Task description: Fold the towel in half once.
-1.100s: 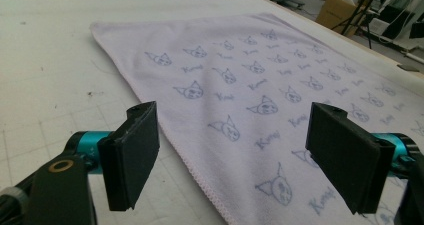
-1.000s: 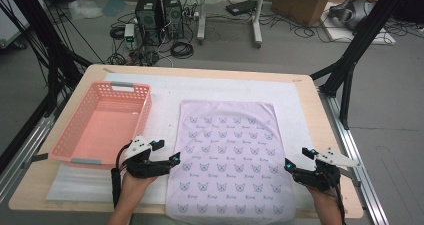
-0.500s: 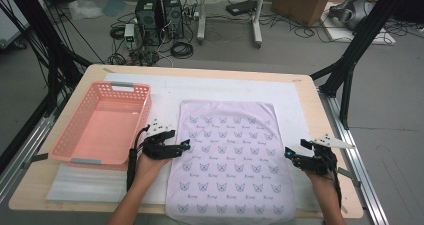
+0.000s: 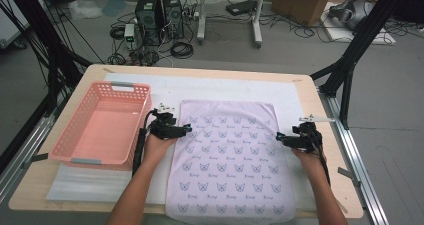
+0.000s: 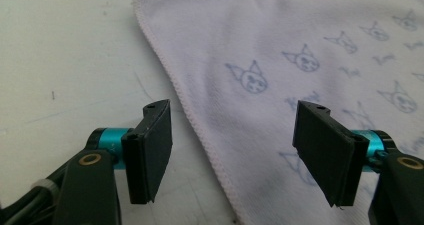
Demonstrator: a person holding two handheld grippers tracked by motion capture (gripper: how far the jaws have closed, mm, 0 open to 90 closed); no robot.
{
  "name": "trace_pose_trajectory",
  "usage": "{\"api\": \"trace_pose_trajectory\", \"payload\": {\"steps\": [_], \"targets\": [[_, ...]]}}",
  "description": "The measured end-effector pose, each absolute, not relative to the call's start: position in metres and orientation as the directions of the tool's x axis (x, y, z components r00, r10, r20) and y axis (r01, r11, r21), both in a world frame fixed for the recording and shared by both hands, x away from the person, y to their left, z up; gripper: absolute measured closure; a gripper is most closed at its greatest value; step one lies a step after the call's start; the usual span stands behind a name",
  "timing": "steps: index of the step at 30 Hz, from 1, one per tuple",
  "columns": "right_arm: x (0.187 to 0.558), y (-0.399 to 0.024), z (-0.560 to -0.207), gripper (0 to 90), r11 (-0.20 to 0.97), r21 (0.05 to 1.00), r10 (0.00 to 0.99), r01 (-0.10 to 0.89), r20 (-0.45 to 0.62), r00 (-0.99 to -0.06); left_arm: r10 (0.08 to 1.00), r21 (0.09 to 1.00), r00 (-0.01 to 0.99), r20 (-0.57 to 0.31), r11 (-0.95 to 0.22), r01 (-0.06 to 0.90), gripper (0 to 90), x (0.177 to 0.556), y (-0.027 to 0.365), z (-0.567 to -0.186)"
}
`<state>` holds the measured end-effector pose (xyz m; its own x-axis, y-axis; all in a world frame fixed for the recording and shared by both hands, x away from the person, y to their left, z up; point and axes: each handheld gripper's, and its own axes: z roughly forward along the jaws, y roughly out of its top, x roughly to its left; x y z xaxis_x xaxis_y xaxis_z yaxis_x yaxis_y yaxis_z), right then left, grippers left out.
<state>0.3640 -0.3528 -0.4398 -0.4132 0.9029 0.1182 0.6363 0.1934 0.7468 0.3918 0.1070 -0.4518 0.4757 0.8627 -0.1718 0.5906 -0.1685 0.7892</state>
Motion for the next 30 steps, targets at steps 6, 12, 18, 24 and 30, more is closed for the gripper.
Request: {"api": "trace_pose_trajectory", "payload": {"steps": [6,12,18,24,30], "targets": [[0.385,-0.335,-0.441,36.5,0.255,0.714,0.903,0.653,0.066,-0.425,0.878,0.793,0.471,-0.089,-0.224,0.567,45.2,0.39,0.105,-0.451],[0.387,-0.324,-0.441,63.6,0.33,0.689,0.887,0.645,0.007,-0.462,0.866,0.795,0.498,-0.05,-0.267,0.544,72.8,0.389,0.105,-0.451],[0.39,-0.323,-0.439,86.4,0.324,0.683,0.885,0.655,0.026,-0.464,0.895,0.787,0.416,-0.158,-0.14,0.6,87.4,0.392,0.106,-0.451],[0.395,-0.332,-0.437,87.2,0.256,0.721,0.907,0.644,0.051,-0.418,0.906,0.81,0.367,-0.209,-0.05,0.584,87.8,0.394,0.115,-0.446],[0.383,-0.337,-0.424,87.2,0.242,0.76,0.895,0.603,0.065,-0.442,0.889,0.819,0.406,-0.214,-0.063,0.57,88.1,0.384,0.123,-0.435]]}}
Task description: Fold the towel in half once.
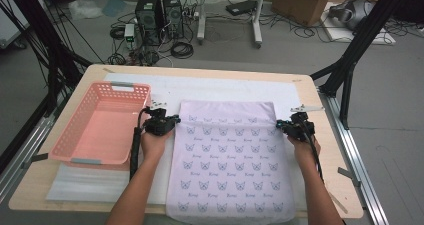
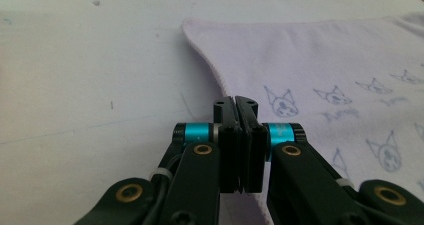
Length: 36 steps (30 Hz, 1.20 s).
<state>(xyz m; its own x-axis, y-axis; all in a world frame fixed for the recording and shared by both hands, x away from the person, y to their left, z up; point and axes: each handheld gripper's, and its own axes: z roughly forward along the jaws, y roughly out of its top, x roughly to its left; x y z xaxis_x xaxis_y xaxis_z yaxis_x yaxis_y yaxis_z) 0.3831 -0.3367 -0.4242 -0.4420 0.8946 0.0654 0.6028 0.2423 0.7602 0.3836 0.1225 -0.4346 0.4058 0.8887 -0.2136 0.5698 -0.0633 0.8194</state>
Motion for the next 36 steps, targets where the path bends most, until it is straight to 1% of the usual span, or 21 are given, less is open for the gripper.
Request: {"api": "trace_pose_trajectory", "payload": {"steps": [4,9,12,14,19,20,26,28,32,33,34,35,36], "targets": [[0.368,-0.341,-0.415,87.1,0.23,0.78,0.883,0.582,0.084,-0.462,0.876,0.834,0.426,-0.226,-0.053,0.55,88.1,0.372,0.126,-0.425],[0.346,-0.345,-0.409,86.8,0.236,0.784,0.867,0.574,0.096,-0.489,0.852,0.833,0.454,-0.261,-0.039,0.552,88.0,0.355,0.129,-0.418],[0.331,-0.348,-0.407,86.7,0.221,0.788,0.863,0.574,0.116,-0.492,0.844,0.838,0.476,-0.247,-0.061,0.543,87.9,0.342,0.13,-0.415],[0.321,-0.349,-0.407,86.5,0.227,0.791,0.859,0.568,0.112,-0.5,0.834,0.844,0.486,-0.261,-0.047,0.534,87.9,0.332,0.131,-0.413],[0.3,-0.35,-0.405,86.0,0.224,0.801,0.852,0.555,0.115,-0.51,0.81,0.85,0.523,-0.265,-0.06,0.523,87.9,0.308,0.132,-0.412],[0.295,-0.35,-0.405,86.0,0.229,0.803,0.849,0.55,0.111,-0.516,0.808,0.853,0.531,-0.255,-0.071,0.517,87.9,0.304,0.133,-0.411],[0.277,-0.351,-0.412,86.0,0.236,0.796,0.839,0.558,0.123,-0.53,0.786,0.855,0.559,-0.264,-0.077,0.513,87.9,0.281,0.135,-0.415],[0.271,-0.351,-0.415,86.1,0.235,0.791,0.836,0.565,0.133,-0.533,0.782,0.856,0.571,-0.25,-0.098,0.508,87.9,0.274,0.133,-0.418],[0.265,-0.35,-0.422,85.9,0.264,0.776,0.825,0.573,0.126,-0.551,0.785,0.842,0.566,-0.252,-0.11,0.528,87.5,0.271,0.132,-0.431],[0.265,-0.349,-0.424,84.6,0.267,0.771,0.826,0.578,0.126,-0.549,0.78,0.832,0.57,-0.256,-0.122,0.541,86.9,0.273,0.132,-0.434],[0.267,-0.35,-0.427,78.7,0.266,0.765,0.83,0.587,0.128,-0.543,0.782,0.824,0.569,-0.255,-0.132,0.552,80.9,0.276,0.132,-0.438],[0.269,-0.351,-0.43,69.4,0.249,0.762,0.84,0.598,0.138,-0.524,0.786,0.818,0.562,-0.259,-0.131,0.56,68.4,0.278,0.132,-0.439],[0.27,-0.351,-0.43,63.5,0.229,0.762,0.848,0.606,0.15,-0.509,0.786,0.809,0.552,-0.28,-0.116,0.576,59.1,0.283,0.132,-0.439]]}}
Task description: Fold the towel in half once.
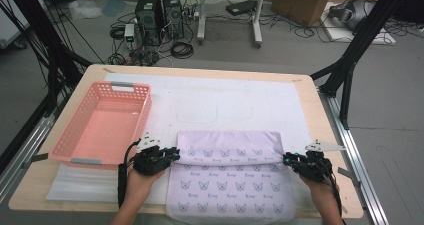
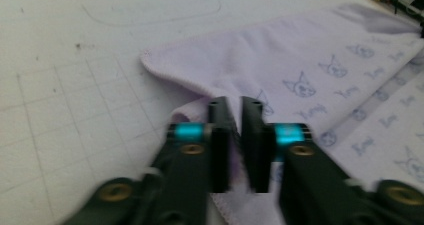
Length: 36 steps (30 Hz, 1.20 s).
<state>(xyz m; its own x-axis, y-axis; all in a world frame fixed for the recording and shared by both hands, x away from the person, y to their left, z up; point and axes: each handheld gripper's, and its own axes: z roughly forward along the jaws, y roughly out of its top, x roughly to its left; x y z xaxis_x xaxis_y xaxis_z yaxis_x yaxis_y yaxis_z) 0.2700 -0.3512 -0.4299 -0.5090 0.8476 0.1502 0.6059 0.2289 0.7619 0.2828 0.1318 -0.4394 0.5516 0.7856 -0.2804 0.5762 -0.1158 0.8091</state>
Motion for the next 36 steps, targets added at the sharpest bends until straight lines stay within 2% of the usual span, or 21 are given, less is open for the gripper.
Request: {"api": "trace_pose_trajectory", "payload": {"steps": [1,3,9,12,15,18,20,21,22,23,24,27,36], "targets": [[0.273,-0.352,-0.428,59.2,0.211,0.767,0.852,0.606,0.16,-0.498,0.786,0.804,0.544,-0.293,-0.104,0.585,51.2,0.286,0.131,-0.439],[0.278,-0.352,-0.423,52.5,0.183,0.778,0.862,0.602,0.168,-0.479,0.791,0.803,0.536,-0.294,-0.1,0.587,45.2,0.296,0.13,-0.437],[0.308,-0.34,-0.419,48.2,0.148,0.768,0.872,0.624,0.196,-0.448,0.824,0.79,0.487,-0.291,-0.08,0.607,42.7,0.327,0.12,-0.438],[0.324,-0.328,-0.421,48.2,0.195,0.733,0.893,0.651,0.142,-0.428,0.837,0.771,0.476,-0.27,-0.108,0.628,43.0,0.338,0.114,-0.442],[0.337,-0.32,-0.428,50.4,0.234,0.696,0.906,0.679,0.098,-0.412,0.838,0.766,0.474,-0.269,-0.112,0.633,49.4,0.342,0.11,-0.446],[0.343,-0.315,-0.434,55.1,0.276,0.664,0.907,0.694,0.058,-0.417,0.855,0.77,0.473,-0.212,-0.152,0.62,55.4,0.342,0.105,-0.449],[0.344,-0.314,-0.436,63.5,0.291,0.655,0.908,0.697,0.041,-0.418,0.864,0.776,0.478,-0.16,-0.189,0.602,65.8,0.34,0.103,-0.449],[0.344,-0.315,-0.436,70.3,0.292,0.657,0.907,0.696,0.041,-0.419,0.857,0.775,0.494,-0.148,-0.21,0.596,77.5,0.34,0.103,-0.449],[0.343,-0.315,-0.436,78.7,0.29,0.657,0.907,0.696,0.043,-0.418,0.854,0.775,0.497,-0.15,-0.211,0.596,83.8,0.339,0.104,-0.449],[0.343,-0.316,-0.435,83.8,0.297,0.658,0.902,0.692,0.045,-0.43,0.852,0.774,0.503,-0.146,-0.218,0.594,85.4,0.339,0.104,-0.448],[0.342,-0.317,-0.434,84.8,0.304,0.662,0.898,0.685,0.041,-0.438,0.852,0.781,0.501,-0.152,-0.207,0.59,85.7,0.338,0.104,-0.447],[0.335,-0.317,-0.428,85.3,0.3,0.701,0.894,0.647,0.03,-0.447,0.847,0.815,0.496,-0.191,-0.145,0.561,85.9,0.331,0.11,-0.437],[0.3,-0.327,-0.407,85.3,0.266,0.782,0.87,0.564,0.057,-0.489,0.798,0.867,0.553,-0.24,-0.081,0.492,85.7,0.3,0.127,-0.42]]}}
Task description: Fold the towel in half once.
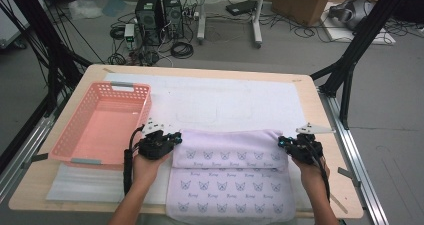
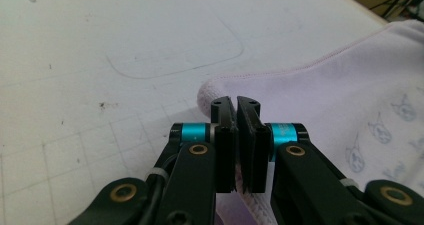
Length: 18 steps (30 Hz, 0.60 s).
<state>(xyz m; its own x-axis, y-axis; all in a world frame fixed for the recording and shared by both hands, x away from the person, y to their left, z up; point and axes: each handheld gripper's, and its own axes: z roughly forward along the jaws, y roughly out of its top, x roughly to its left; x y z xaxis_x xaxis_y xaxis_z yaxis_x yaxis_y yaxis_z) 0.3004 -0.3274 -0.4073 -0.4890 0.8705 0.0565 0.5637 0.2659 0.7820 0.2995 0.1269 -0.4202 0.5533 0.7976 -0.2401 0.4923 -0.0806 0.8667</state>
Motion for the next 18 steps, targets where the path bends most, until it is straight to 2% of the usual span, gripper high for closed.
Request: {"api": "trace_pose_trajectory", "payload": {"steps": [18], "targets": [[0.217,-0.336,-0.396,85.2,0.286,0.825,0.814,0.488,0.059,-0.578,0.739,0.885,0.629,-0.24,-0.1,0.455,85.4,0.229,0.144,-0.417]]}}
